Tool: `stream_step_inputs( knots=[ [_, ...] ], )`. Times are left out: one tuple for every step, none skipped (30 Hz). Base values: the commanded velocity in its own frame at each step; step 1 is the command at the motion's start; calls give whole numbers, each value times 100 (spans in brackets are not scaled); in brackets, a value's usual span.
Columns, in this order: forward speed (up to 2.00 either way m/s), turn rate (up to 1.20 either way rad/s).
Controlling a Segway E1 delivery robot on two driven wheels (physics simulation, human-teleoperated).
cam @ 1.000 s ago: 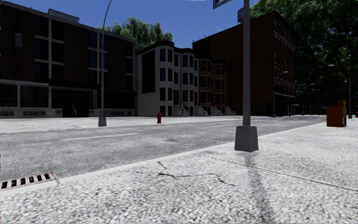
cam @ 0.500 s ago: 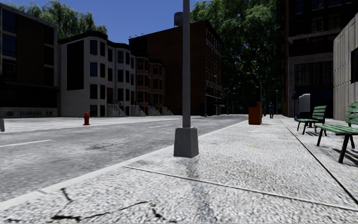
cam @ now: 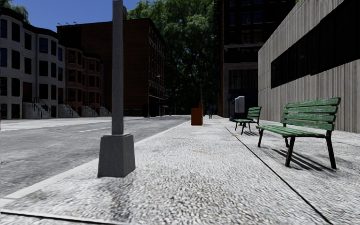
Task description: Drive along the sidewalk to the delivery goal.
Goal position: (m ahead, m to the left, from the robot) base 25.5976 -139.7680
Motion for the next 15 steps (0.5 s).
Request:
stream_step_inputs(
  knots=[
    [200, -67],
    [200, -67],
    [200, -67],
    [200, -67],
    [200, -67],
    [200, -66],
    [200, -64],
    [200, -64],
    [200, -47],
    [200, 0],
    [200, 0],
    [200, 0],
    [200, 0],
    [200, 0],
    [200, 0]
  ],
)
